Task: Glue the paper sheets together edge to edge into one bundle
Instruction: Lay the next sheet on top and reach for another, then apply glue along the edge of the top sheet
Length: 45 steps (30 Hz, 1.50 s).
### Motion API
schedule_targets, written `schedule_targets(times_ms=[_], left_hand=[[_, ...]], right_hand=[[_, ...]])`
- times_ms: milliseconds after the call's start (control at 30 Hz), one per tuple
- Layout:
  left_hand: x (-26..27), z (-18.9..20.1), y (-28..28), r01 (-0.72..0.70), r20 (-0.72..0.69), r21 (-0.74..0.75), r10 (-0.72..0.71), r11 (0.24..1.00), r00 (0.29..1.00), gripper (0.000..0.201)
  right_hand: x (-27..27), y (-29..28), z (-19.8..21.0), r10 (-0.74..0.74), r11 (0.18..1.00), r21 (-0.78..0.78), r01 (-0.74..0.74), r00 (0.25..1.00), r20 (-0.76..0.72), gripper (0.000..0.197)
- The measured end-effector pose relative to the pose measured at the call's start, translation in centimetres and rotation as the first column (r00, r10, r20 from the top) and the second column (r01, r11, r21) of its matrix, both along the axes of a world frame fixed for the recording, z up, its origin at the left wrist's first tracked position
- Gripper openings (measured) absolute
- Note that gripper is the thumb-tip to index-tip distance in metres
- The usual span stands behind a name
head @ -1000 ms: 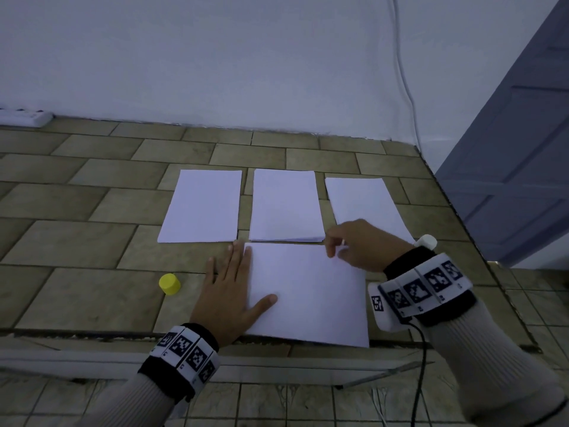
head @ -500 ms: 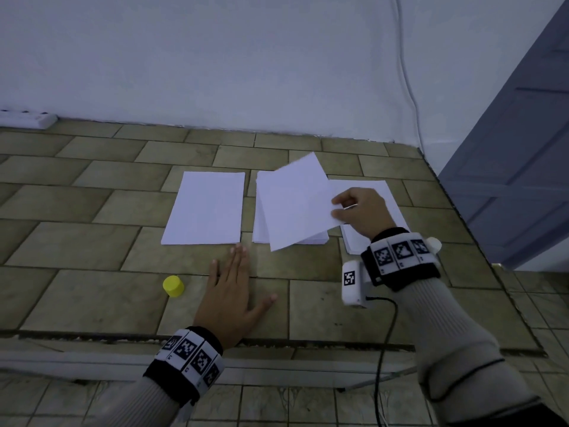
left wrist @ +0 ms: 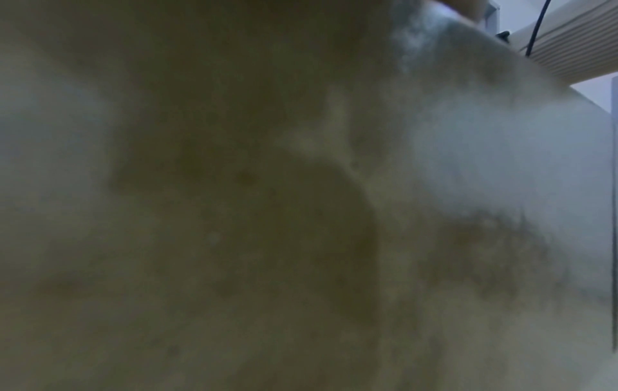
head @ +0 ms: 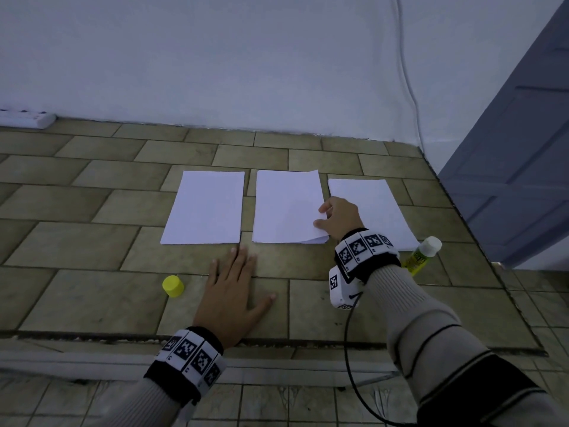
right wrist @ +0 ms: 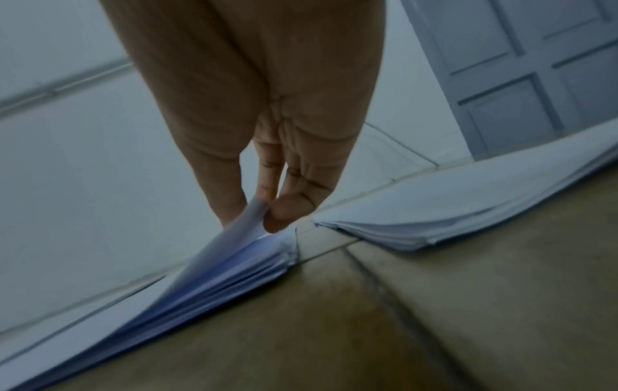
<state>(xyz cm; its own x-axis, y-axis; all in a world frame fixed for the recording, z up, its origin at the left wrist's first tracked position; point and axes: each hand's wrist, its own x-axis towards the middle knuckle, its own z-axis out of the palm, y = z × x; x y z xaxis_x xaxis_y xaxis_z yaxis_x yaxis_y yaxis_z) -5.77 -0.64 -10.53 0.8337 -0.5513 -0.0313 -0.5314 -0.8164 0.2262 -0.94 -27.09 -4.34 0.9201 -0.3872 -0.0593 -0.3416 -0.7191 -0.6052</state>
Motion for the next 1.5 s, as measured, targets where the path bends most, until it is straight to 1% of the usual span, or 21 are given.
schedule_targets(times_ms=[133, 267, 367, 467, 567, 633, 667, 733, 767, 833, 900, 1000, 1100, 1167, 1233, 1300, 1333, 1367, 1400, 1433, 1500], left_hand=[[0.0, 0.0, 0.0, 0.000, -0.002, -0.017, 0.000, 1.000, 1.000, 0.098], [-0.1, 0.2, 0.0, 0.000, -0.007, -0.015, 0.000, 1.000, 1.000, 0.104], [-0.1, 0.2, 0.0, 0.001, -0.012, -0.009, -0.001, 1.000, 1.000, 0.102], [-0.1, 0.2, 0.0, 0.002, -0.012, -0.005, -0.002, 1.000, 1.000, 0.103], [-0.1, 0.2, 0.0, 0.000, -0.014, -0.028, -0.001, 1.000, 1.000, 0.106], [0.0, 0.1, 0.0, -0.001, -0.018, -0.023, 0.001, 1.000, 1.000, 0.108], [0.0, 0.2, 0.0, -0.003, -0.022, -0.012, 0.003, 1.000, 1.000, 0.109], [0.1, 0.6, 0.0, -0.006, -0.047, 0.000, 0.006, 1.000, 0.999, 0.108], [0.1, 0.9, 0.0, -0.007, -0.070, -0.015, 0.006, 1.000, 0.998, 0.106], [0.1, 2.2, -0.1, -0.005, -0.092, -0.095, -0.004, 0.995, 0.996, 0.095], [0.2, 3.8, -0.2, 0.004, -0.055, -0.207, -0.016, 0.978, 0.998, 0.083], [1.2, 6.3, -0.3, 0.012, 0.043, -0.326, 0.002, 0.945, 0.999, 0.072], [3.6, 8.1, -0.3, -0.066, 0.088, -0.381, 0.107, 0.922, 0.990, 0.075], [5.9, 8.4, -0.3, -0.170, 0.063, -0.288, 0.196, 0.942, 0.979, 0.075], [8.2, 7.8, -0.5, -0.264, 0.024, -0.100, 0.268, 0.959, 0.963, 0.070], [10.0, 7.0, -0.6, -0.323, -0.016, 0.098, 0.326, 0.941, 0.945, 0.073], [10.6, 6.6, -0.7, -0.338, -0.039, 0.175, 0.350, 0.925, 0.936, 0.076], [11.0, 6.2, -0.8, -0.346, -0.059, 0.235, 0.369, 0.908, 0.928, 0.078], [11.3, 5.9, -0.9, -0.347, -0.074, 0.280, 0.381, 0.895, 0.922, 0.078], [11.4, 5.7, -0.9, -0.346, -0.086, 0.309, 0.388, 0.886, 0.918, 0.076], [11.5, 5.4, -0.8, -0.341, -0.100, 0.310, 0.388, 0.887, 0.916, 0.067]], right_hand=[[0.4, 0.3, 0.0, 0.017, 0.998, -0.053, -0.021, 0.997, -0.069, 0.037], [0.6, 0.9, 0.4, 0.065, 0.984, -0.154, -0.091, 0.985, -0.162, 0.044], [0.9, 1.1, 0.3, 0.083, 0.969, -0.212, -0.127, 0.975, -0.204, 0.044], [1.0, 1.3, 0.2, 0.066, 0.954, -0.269, -0.132, 0.969, -0.239, 0.043], [0.6, 1.3, 0.3, 0.055, 0.956, -0.267, -0.124, 0.967, -0.251, 0.042], [0.0, 1.1, 0.6, 0.070, 0.970, -0.216, -0.113, 0.978, -0.195, 0.040], [-0.4, 1.1, 1.0, 0.072, 0.978, -0.184, -0.097, 0.987, -0.141, 0.039], [-1.7, 0.9, 2.2, 0.061, 0.991, -0.123, -0.057, 0.998, 0.022, 0.035], [-2.5, 0.9, 3.0, 0.052, 0.994, -0.101, -0.039, 0.990, 0.128, 0.032], [-4.5, 0.6, 4.5, 0.033, 0.997, -0.077, -0.007, 0.937, 0.349, 0.025], [-6.5, -0.1, 5.8, 0.012, 0.996, -0.083, 0.036, 0.859, 0.512, 0.022], [-8.6, -2.1, 6.5, -0.071, 0.984, -0.084, 0.156, 0.782, 0.619, 0.025], [-10.3, -3.7, 6.5, -0.222, 0.957, -0.016, 0.289, 0.771, 0.597, 0.041], [-11.4, -4.5, 6.0, -0.358, 0.923, 0.065, 0.379, 0.787, 0.502, 0.058], [-12.2, -5.5, 4.9, -0.453, 0.891, 0.142, 0.430, 0.832, 0.321, 0.071], [-12.7, -6.3, 3.7, -0.459, 0.880, 0.199, 0.431, 0.879, 0.127, 0.081], [-12.9, -6.6, 3.1, -0.455, 0.875, 0.213, 0.435, 0.888, 0.057, 0.088], [-13.0, -6.8, 2.7, -0.467, 0.866, 0.213, 0.452, 0.884, 0.021, 0.093], [-13.1, -6.9, 2.4, -0.485, 0.858, 0.202, 0.472, 0.874, 0.015, 0.093], [-13.1, -7.0, 2.3, -0.500, 0.851, 0.197, 0.486, 0.866, 0.025, 0.090], [-13.3, -7.0, 2.3, -0.515, 0.845, 0.195, 0.499, 0.857, 0.038, 0.082]])
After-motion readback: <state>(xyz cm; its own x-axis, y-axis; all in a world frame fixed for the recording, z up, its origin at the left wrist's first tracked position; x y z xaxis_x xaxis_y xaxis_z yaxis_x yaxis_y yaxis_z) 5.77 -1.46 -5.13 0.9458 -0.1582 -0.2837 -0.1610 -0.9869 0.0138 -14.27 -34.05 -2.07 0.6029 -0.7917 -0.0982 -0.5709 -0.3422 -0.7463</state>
